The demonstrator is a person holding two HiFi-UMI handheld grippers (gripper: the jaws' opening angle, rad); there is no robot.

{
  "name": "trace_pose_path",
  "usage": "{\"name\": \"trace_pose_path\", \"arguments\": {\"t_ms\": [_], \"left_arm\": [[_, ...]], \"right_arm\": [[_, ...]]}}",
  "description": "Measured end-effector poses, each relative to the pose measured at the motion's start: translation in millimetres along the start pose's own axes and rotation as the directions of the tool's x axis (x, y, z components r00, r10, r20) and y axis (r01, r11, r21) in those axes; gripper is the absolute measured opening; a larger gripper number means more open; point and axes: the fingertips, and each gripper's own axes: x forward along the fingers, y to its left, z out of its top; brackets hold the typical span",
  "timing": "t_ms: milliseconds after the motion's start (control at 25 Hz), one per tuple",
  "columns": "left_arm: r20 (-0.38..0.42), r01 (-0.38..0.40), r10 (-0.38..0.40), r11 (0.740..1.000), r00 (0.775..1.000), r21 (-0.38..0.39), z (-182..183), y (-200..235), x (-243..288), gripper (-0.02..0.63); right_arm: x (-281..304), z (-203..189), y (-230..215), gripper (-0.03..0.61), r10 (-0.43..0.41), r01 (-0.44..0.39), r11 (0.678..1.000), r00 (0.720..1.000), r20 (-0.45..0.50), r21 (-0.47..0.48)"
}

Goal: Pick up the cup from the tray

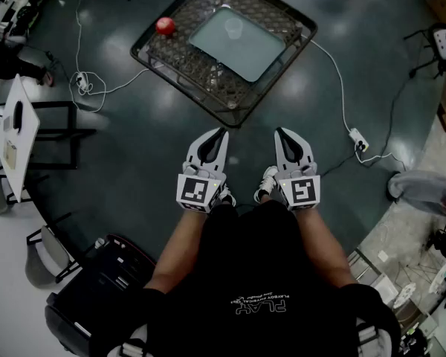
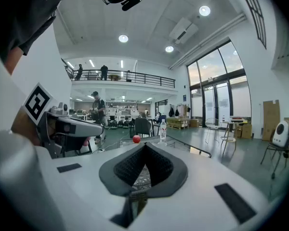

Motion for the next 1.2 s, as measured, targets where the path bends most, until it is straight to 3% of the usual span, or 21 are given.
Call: {"name": "trace_pose_path", "arguments": {"t_ms": [360, 480, 1000, 1200], "left_arm": [[-0.017, 0.017, -0.017, 1.0, 1.0, -0.008, -17, -25, 15, 0.028], [-0.017, 0.014, -0.013, 1.0, 1.0, 0.011, -14, -30, 15, 0.028], [-0.008, -0.071, 0.072, 0.997, 0.997, 0.036, -6, -58, 37, 0.028], [0.004, -0.099, 0.099, 0.992, 0.995, 0.083, 3, -61, 46, 0.028]], "right_arm": [[-7, -10, -17, 0.009, 0.027, -0.027, 1.0, 1.0, 0.009, 0.015], [-9, -3, -15, 0.009, 0.061, -0.061, 0.998, 0.997, 0.051, 0.005], [-24, -5, -44, 0.009, 0.16, -0.159, 0.986, 0.987, 0.019, -0.053], [-27, 1, -56, 0.009, 0.181, -0.179, 0.983, 0.982, 0.045, -0.044]]}}
